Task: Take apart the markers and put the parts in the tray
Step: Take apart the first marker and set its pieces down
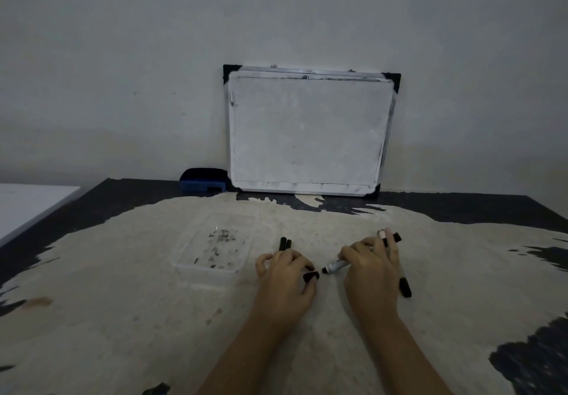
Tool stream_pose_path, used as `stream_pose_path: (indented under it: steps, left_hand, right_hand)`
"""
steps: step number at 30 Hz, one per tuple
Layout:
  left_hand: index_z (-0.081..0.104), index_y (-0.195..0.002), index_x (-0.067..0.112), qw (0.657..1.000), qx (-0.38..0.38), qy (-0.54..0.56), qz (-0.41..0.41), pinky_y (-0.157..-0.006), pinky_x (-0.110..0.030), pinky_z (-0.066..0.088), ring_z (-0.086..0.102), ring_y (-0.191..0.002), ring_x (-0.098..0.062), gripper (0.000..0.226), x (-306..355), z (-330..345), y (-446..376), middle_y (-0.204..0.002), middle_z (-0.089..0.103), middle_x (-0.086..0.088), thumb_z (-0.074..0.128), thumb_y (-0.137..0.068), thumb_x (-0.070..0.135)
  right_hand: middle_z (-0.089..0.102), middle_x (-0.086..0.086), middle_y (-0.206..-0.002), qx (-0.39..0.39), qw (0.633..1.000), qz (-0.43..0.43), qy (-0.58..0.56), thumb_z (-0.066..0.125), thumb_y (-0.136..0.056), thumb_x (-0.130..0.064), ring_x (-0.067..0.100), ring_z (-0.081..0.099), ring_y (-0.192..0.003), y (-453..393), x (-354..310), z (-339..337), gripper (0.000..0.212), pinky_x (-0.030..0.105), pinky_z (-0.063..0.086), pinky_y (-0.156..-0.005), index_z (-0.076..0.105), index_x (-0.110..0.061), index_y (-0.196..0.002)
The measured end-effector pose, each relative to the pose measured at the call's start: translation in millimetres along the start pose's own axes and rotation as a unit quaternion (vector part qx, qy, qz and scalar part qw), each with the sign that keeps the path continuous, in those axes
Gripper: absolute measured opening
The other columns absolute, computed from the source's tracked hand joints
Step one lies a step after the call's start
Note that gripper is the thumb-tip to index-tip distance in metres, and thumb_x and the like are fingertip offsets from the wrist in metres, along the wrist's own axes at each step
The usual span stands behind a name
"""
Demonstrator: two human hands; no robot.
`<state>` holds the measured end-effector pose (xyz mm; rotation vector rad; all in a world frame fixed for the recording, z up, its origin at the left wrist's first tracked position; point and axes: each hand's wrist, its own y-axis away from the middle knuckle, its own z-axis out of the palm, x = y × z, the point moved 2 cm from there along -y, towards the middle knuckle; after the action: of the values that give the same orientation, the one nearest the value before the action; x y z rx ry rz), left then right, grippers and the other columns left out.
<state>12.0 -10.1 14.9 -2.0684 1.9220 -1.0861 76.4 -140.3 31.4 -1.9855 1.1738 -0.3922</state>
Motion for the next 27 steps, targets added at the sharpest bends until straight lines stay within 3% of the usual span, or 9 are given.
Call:
stream_pose_path:
  steps: [2, 4, 7, 11, 15, 19, 27]
  left_hand:
    - [0.06, -0.101, 0.03, 1.0, 0.01, 0.0, -0.001, -0.087, -0.021, 0.007, 0.048, -0.108, -0.005, 0.024, -0.3, 1.2, -0.4, -0.106, 0.055, 0.012, 0.049, -0.083, 0.04]
    - [0.06, -0.105, 0.029, 1.0, 0.02, -0.003, -0.004, -0.085, -0.021, 0.008, 0.05, -0.107, -0.006, 0.033, 0.0, 0.3, -0.8, -0.108, 0.057, 0.011, 0.043, -0.082, 0.045]
    - [0.059, -0.109, 0.027, 0.999, 0.05, 0.015, -0.008, -0.085, -0.02, 0.011, 0.055, -0.105, -0.009, 0.045, 1.3, -2.7, -1.7, -0.109, 0.061, 0.009, 0.034, -0.081, 0.051]
    - [0.055, -0.118, 0.031, 0.998, 0.043, 0.039, -0.012, -0.092, -0.022, 0.011, 0.051, -0.112, -0.005, 0.04, 0.2, -3.9, -3.2, -0.114, 0.06, 0.013, 0.042, -0.087, 0.051]
    - [0.067, -0.098, 0.031, 0.998, 0.055, 0.041, -0.009, -0.085, -0.025, 0.018, 0.062, -0.087, -0.007, 0.033, 0.8, -3.7, -4.5, -0.087, 0.07, 0.012, 0.043, -0.081, 0.046]
    - [0.067, -0.086, 0.034, 0.996, 0.083, 0.019, 0.001, -0.079, -0.025, 0.022, 0.058, -0.073, -0.001, 0.021, 0.9, -7.4, -4.1, -0.073, 0.067, 0.017, 0.048, -0.081, 0.038]
    - [0.069, -0.091, 0.024, 0.986, 0.158, -0.044, 0.028, -0.085, -0.025, 0.019, 0.065, -0.083, -0.01, 0.026, -9.9, -56.9, -10.3, -0.085, 0.072, 0.009, 0.048, -0.084, 0.038]
  right_hand:
    - [0.069, 0.0, -0.06, -0.011, 0.999, 0.036, -0.013, 0.061, -0.069, -0.001, 0.025, 0.063, -0.072, 1.6, 2.5, 2.4, 0.02, 0.046, 0.029, -0.107, 0.07, -0.018, -0.063]
    - [0.07, -0.001, -0.063, -0.016, 0.997, 0.066, -0.043, 0.074, -0.061, 0.007, 0.024, 0.063, -0.072, 2.6, 2.5, 5.0, 0.025, 0.046, 0.031, -0.107, 0.072, -0.017, -0.067]
    - [0.07, -0.002, -0.067, -0.005, 0.992, 0.091, -0.085, 0.071, -0.064, 0.012, 0.023, 0.062, -0.075, 3.1, 1.8, 4.2, 0.032, 0.039, 0.023, -0.109, 0.072, -0.018, -0.074]
    - [0.069, -0.004, -0.071, 0.015, 0.992, 0.062, -0.111, 0.07, -0.063, 0.012, 0.021, 0.063, -0.079, 2.8, -4.0, -2.3, 0.034, 0.039, 0.022, -0.109, 0.072, -0.018, -0.078]
    - [0.069, -0.006, -0.071, 0.027, 0.991, 0.037, -0.128, 0.071, -0.063, 0.012, 0.02, 0.062, -0.079, 3.2, -9.1, -4.8, 0.033, 0.042, 0.024, -0.108, 0.072, -0.018, -0.077]
    - [0.069, -0.006, -0.073, 0.029, 0.99, 0.038, -0.136, 0.072, -0.064, 0.011, 0.019, 0.062, -0.08, 3.0, -9.1, -3.8, 0.033, 0.042, 0.023, -0.108, 0.071, -0.019, -0.077]
    - [0.07, -0.001, -0.088, 0.06, 0.983, 0.071, -0.159, 0.073, -0.072, 0.004, 0.017, 0.063, -0.084, 1.9, -5.1, -4.7, 0.031, 0.051, 0.035, -0.104, 0.072, -0.018, -0.094]
